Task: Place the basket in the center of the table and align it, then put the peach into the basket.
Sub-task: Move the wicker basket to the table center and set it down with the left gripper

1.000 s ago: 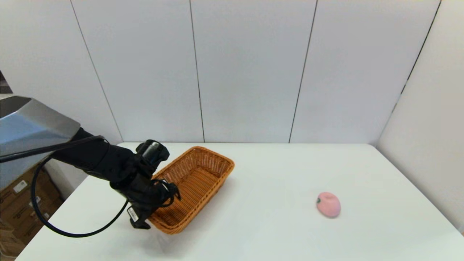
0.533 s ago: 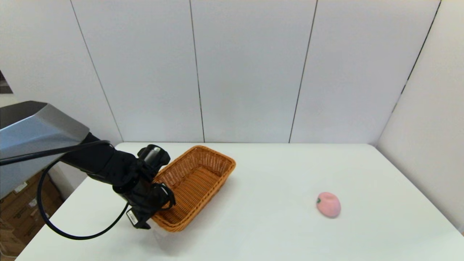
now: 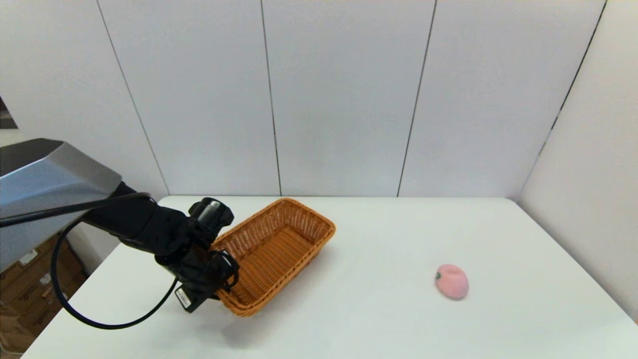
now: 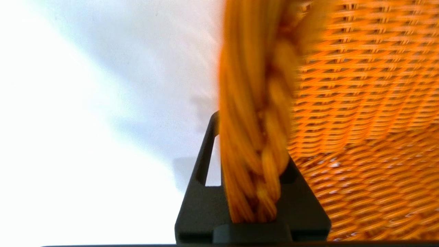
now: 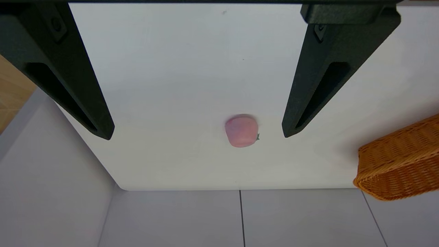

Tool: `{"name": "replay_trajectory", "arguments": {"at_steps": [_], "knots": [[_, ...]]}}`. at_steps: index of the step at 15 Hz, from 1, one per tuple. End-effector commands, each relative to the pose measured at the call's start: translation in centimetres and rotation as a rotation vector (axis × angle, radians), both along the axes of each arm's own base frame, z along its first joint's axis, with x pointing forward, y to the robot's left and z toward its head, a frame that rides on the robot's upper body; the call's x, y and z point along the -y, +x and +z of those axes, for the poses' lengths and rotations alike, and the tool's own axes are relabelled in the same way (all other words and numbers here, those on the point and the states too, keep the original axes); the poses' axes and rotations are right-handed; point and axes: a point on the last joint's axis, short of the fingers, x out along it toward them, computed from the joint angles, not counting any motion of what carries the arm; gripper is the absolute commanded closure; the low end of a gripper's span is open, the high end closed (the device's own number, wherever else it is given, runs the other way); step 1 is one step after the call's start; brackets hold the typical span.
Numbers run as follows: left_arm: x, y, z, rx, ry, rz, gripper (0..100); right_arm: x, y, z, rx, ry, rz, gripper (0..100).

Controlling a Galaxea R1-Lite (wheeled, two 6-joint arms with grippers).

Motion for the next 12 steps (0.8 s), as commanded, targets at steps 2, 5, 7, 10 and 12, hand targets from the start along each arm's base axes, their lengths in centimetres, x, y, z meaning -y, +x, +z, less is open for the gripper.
{"name": "replay_trajectory", "arguments": {"at_steps": [2,5,7,10,12], "knots": [[0.3,-0.1,1.1,0.067,-0.030,-0.019,100,0.0,0.0,0.0,0.001,0.000,0.000,0],[1.3,-1.1,4.8,0.183,-0.101,-0.195,100,0.0,0.0,0.0,0.000,0.000,0.000,0],[1.9,-1.8,6.2,0.219,-0.155,-0.285,100,0.0,0.0,0.0,0.000,0.000,0.000,0],[3.6,-2.4,6.0,0.208,-0.205,-0.422,100,0.0,0.0,0.0,0.000,0.000,0.000,0],[4.7,-2.2,4.6,0.191,-0.192,-0.483,100,0.0,0.0,0.0,0.000,0.000,0.000,0]]}}
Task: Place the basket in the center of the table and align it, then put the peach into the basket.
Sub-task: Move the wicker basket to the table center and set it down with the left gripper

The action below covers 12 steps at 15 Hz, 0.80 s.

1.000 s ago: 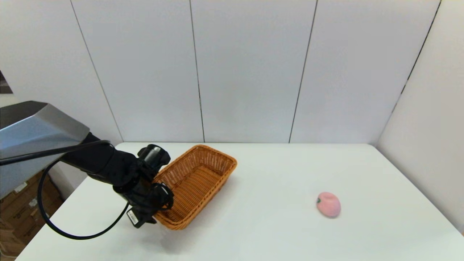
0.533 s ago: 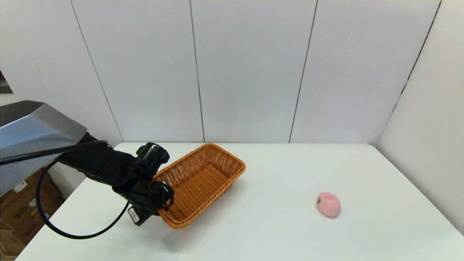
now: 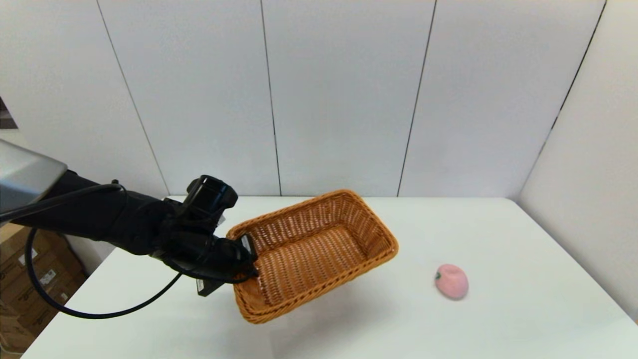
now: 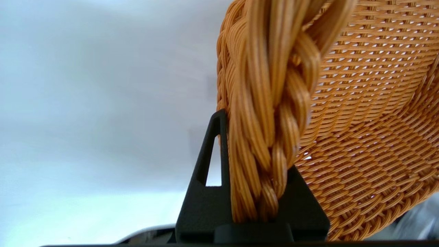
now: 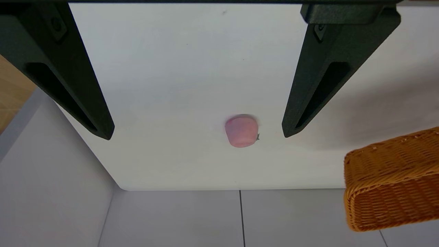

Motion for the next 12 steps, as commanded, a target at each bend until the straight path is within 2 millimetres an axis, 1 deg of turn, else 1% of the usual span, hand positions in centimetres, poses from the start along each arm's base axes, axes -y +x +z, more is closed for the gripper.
{"name": "replay_trajectory", "arguments": {"at_steps": [1,3,7,9,12], "knots": [[1.9,0.1,-1.7,-0.005,0.019,-0.100,100,0.0,0.0,0.0,0.000,0.000,0.000,0],[2.3,0.4,-2.9,-0.006,0.028,-0.129,100,0.0,0.0,0.0,-0.002,0.000,0.000,0],[3.6,0.8,-4.1,0.000,0.048,-0.212,100,0.0,0.0,0.0,-0.002,0.000,0.000,0],[4.5,1.0,-4.6,0.016,0.049,-0.249,100,0.0,0.0,0.0,-0.002,0.000,0.000,0],[6.1,0.7,-4.4,0.053,0.037,-0.302,100,0.0,0.0,0.0,-0.002,0.000,0.000,0]]}}
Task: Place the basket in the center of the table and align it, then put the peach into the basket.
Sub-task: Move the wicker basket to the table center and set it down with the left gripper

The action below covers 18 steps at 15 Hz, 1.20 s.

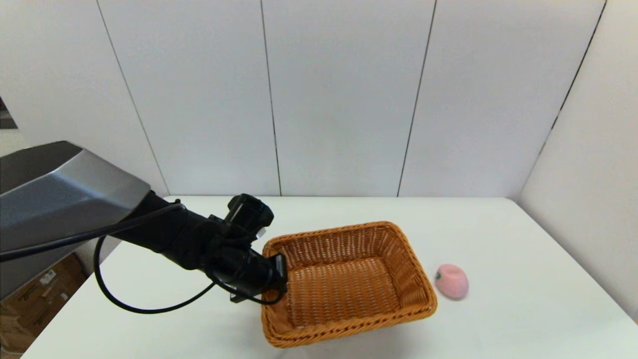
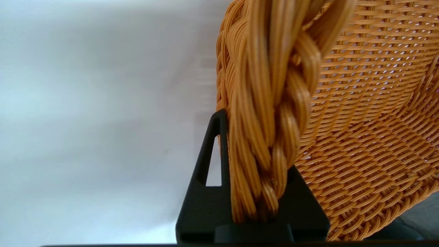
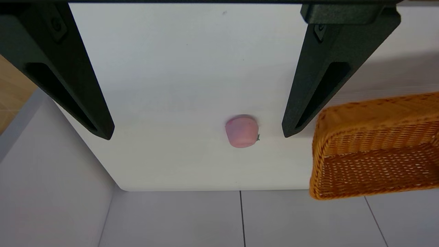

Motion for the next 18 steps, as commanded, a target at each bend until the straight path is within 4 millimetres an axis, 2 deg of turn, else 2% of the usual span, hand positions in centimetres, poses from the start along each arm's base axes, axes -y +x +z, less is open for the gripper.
{"name": "replay_trajectory", "arguments": {"at_steps": [1,4,10,18], "knots": [[1.8,-0.5,-0.3,0.001,-0.007,-0.060,100,0.0,0.0,0.0,0.000,0.000,0.000,0],[2.7,-0.8,0.0,0.020,-0.020,-0.127,100,0.0,0.0,0.0,0.000,0.000,0.000,0],[2.8,-1.1,-0.2,0.017,0.005,-0.171,100,0.0,0.0,0.0,0.000,0.000,0.000,0],[2.8,-0.7,-1.6,-0.004,0.046,-0.148,100,0.0,0.0,0.0,-0.001,0.000,0.000,0]]}}
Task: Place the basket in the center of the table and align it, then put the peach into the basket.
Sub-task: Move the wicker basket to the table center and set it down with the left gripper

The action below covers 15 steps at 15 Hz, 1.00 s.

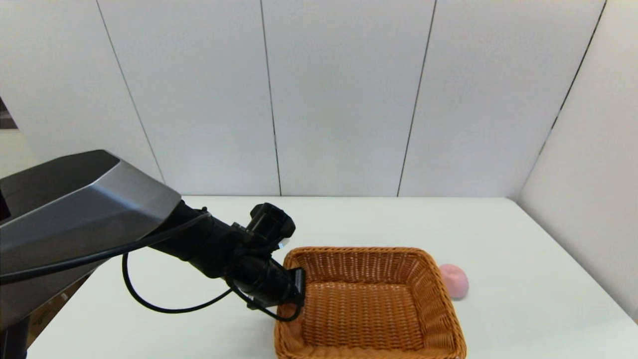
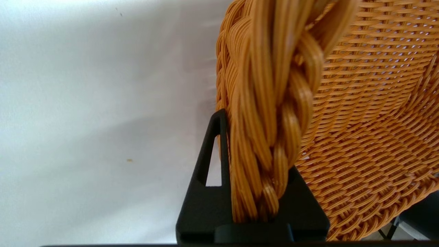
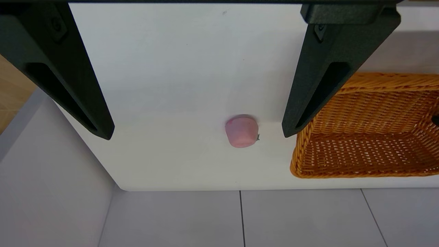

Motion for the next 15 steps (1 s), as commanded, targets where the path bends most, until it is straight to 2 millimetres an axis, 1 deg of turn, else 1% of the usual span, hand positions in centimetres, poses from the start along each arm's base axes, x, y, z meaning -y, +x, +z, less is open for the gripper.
{"name": "replay_trajectory", "arguments": {"at_steps": [1,3,7,8,13,14,15], "knots": [[0.0,0.2,-0.5,0.002,0.024,0.016,100,0.0,0.0,0.0,0.000,0.000,0.000,0],[0.0,0.3,-0.2,0.007,0.021,0.023,100,0.0,0.0,0.0,-0.002,0.000,0.000,0],[0.0,0.2,-0.4,0.002,0.025,0.021,100,0.0,0.0,0.0,-0.002,0.000,0.000,0],[0.0,0.2,-0.4,0.003,0.027,0.022,0,0.0,0.0,0.0,0.000,0.000,0.000,0],[-0.1,0.2,-0.1,0.015,0.023,0.012,0,0.0,0.0,0.0,0.000,0.000,0.000,0],[-0.3,0.3,0.2,0.023,0.019,0.018,0,0.0,0.0,0.0,0.000,0.000,0.000,0],[-0.7,0.5,0.9,0.046,0.009,0.021,0,0.0,0.0,0.0,0.000,0.000,0.000,0]]}}
